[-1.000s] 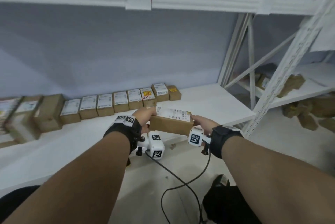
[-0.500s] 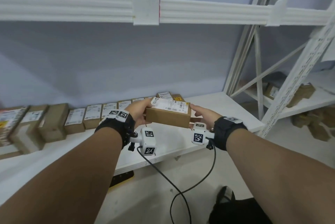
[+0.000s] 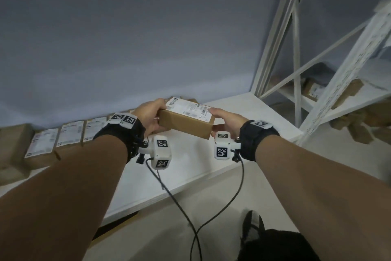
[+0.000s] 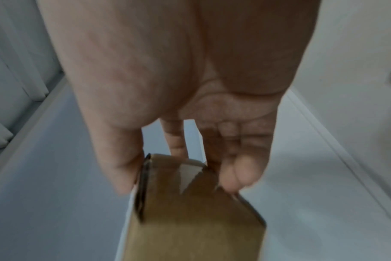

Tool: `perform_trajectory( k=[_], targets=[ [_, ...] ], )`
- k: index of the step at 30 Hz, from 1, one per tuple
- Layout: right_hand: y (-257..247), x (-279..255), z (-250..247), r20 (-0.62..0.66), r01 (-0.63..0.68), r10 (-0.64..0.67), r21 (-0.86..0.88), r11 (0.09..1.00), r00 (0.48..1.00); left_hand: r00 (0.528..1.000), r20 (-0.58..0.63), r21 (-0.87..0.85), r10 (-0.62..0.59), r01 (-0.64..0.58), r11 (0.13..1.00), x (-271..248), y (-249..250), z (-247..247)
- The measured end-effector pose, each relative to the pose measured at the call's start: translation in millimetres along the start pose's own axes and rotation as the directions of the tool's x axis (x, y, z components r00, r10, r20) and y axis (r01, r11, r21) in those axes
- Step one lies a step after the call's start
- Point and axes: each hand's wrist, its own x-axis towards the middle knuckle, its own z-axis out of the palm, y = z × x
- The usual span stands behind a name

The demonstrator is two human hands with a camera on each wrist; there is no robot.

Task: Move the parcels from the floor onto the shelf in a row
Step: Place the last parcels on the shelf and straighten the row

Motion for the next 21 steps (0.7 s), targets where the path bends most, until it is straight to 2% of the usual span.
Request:
perform_trajectory(
  k=[4, 7, 11, 14, 18, 21],
  targets=[
    [-0.9, 22.8, -29.8, -0.089, 0.005, -0.010, -0.058, 0.998, 0.996, 0.999, 0.047, 0.161, 0.002, -0.009, 0.987, 50.3, -20.1, 8.0],
    [8.5, 50.7, -63.5, -0.101, 0.028, -0.039, -0.111, 0.993, 0.994, 0.982, 0.178, 0.226, -0.070, 0.028, 0.974, 56.1, -28.4, 19.4],
    [-12.5, -8.5, -50.2, -0.094, 0.048, -0.057, -0.091, 0.995, 0.994, 0.967, 0.249, 0.096, -0.057, 0.034, 0.995, 21.3, -33.2, 33.4],
    [-11.5, -12.3, -48.1, -0.163, 0.065, -0.074, -0.055, 0.996, 0.984, 0.957, 0.283, 0.034, -0.066, 0.058, 0.998, -0.9, -37.9, 36.3],
    [-0.3, -7.4, -39.5, -0.283, 0.058, -0.049, 0.024, 0.998, 0.958, 0.972, 0.228, -0.087, -0.051, 0.073, 0.994, -15.6, -50.5, 27.8],
    [15.5, -3.3, -30.1, -0.230, 0.024, -0.014, 0.039, 0.999, 0.973, 0.983, 0.175, -0.216, -0.051, 0.089, 0.972, -13.9, -62.5, 34.9]
  ],
)
